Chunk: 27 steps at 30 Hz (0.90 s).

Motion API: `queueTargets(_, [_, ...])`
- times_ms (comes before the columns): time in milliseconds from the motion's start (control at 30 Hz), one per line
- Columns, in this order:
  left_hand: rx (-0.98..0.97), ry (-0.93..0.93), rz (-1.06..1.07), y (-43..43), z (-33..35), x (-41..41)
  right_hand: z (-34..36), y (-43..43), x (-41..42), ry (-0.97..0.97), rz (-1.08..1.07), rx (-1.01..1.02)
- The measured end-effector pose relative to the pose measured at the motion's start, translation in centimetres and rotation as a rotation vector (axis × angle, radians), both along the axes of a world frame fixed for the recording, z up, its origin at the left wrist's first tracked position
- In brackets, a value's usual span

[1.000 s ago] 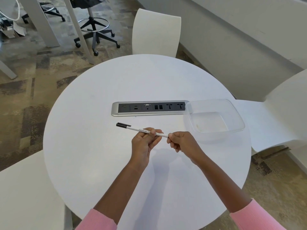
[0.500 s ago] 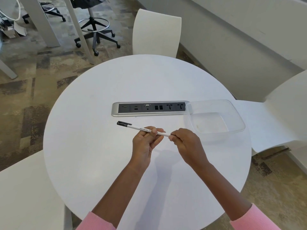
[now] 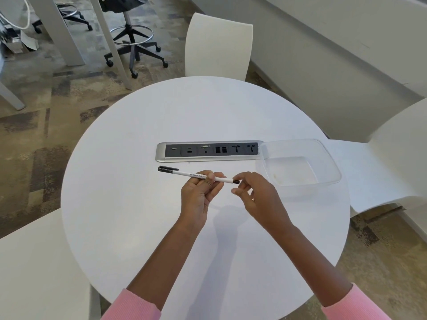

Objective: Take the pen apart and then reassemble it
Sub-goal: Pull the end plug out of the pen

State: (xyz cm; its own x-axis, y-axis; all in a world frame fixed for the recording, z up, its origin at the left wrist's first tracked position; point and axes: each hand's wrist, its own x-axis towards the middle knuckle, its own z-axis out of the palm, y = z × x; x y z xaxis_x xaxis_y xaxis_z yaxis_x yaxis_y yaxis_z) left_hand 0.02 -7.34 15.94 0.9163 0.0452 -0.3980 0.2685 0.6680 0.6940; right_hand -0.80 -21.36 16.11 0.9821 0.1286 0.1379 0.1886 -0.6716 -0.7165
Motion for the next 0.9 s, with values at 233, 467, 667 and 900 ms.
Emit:
queueTargets(233, [-0.011, 0.02, -0.007, -0.3, 0.1, -0.4, -0.1, -0.1, 0.5, -0.286, 0.009, -0.27])
queueTargets(467, [0.003, 0.013, -0.009, -0.2, 0.0, -0.4, 1.0, 0.1, 0.3, 0.137, -0.012, 0.012])
queueTargets(667, [-0.008, 0.011, 0.007, 0.0, 0.2, -0.4, 1.0, 0.2, -0.1, 0.053, -0.013, 0.057])
queueTargets(900, [0.001, 0.009, -0.005, 0.0, 0.2, -0.6, 0.7, 0.3, -0.1, -0.127, 0.0, -0.114])
